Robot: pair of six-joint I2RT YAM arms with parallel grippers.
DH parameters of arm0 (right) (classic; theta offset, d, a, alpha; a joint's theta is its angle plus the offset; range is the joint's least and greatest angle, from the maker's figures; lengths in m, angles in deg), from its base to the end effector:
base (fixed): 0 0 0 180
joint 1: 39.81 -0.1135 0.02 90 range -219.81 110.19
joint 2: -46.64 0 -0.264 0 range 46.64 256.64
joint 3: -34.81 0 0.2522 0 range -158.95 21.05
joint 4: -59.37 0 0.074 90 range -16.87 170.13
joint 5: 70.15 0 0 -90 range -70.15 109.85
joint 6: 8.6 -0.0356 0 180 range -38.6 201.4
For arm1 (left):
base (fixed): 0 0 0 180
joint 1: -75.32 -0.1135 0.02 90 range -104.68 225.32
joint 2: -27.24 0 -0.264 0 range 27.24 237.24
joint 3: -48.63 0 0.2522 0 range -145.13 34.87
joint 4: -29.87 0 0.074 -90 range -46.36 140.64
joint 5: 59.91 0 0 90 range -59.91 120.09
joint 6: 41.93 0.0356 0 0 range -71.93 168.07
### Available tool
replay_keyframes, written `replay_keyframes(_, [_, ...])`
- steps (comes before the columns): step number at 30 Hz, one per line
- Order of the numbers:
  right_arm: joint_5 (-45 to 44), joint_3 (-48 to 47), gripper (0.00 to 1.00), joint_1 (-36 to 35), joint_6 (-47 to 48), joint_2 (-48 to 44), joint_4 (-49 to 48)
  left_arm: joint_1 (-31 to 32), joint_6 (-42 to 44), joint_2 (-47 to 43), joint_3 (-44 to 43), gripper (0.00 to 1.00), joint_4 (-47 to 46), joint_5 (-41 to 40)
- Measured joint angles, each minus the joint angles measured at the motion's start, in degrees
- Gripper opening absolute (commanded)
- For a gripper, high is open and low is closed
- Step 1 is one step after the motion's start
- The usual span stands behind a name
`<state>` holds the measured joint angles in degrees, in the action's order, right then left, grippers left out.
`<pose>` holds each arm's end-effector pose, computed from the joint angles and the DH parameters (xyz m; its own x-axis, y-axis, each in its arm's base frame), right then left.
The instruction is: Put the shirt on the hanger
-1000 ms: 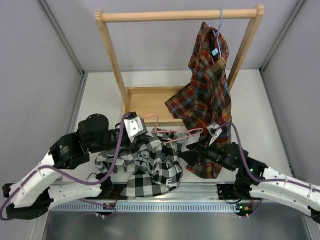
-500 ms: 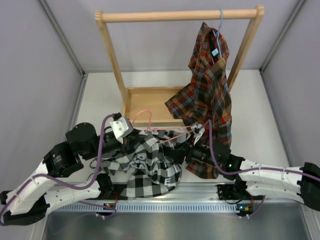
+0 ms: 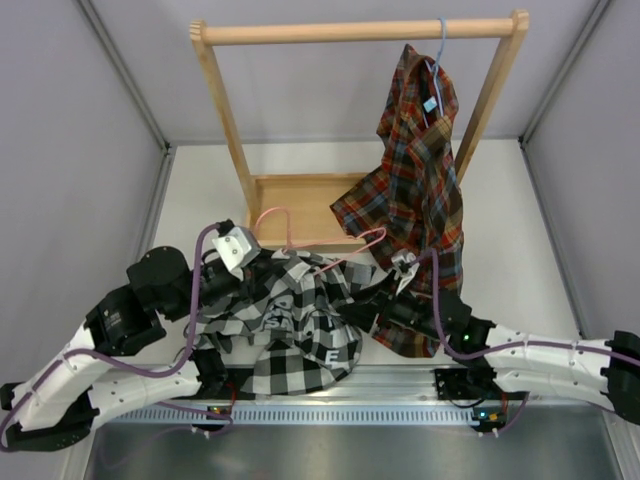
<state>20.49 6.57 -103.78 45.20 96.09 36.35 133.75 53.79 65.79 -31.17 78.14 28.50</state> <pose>0.0844 0.1736 0.2263 -0.5224 0.2761 -0.8068 -0.7372 0.3292 0.5900 0.0594 -0.0948 0.4309 0.0198 0.1581 -0.9872 0.8395 0.5337 0.1023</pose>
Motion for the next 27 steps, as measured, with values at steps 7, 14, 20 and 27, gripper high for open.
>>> replay_keyframes(7, [-3.5, 1.6, 0.51, -0.1, 1.1, -10.2, 3.5, 0.0, 0.1, -1.9, 0.6, 0.00, -1.2, -1.0])
replay_keyframes(14, [-3.8, 1.6, 0.47, -0.1, 1.7, -7.5, 3.8, 0.0, 0.1, -1.5, 0.6, 0.00, -1.4, -0.5])
replay_keyframes(20, [-3.8, 1.6, 0.35, -0.1, 1.9, -2.8, 3.2, 0.0, 0.0, -1.3, 0.6, 0.00, -1.5, 0.1])
replay_keyframes(27, [-2.7, 0.8, 0.30, -0.1, 1.9, 1.3, 0.6, 0.0, -0.1, -1.3, 0.6, 0.00, -1.5, 0.5])
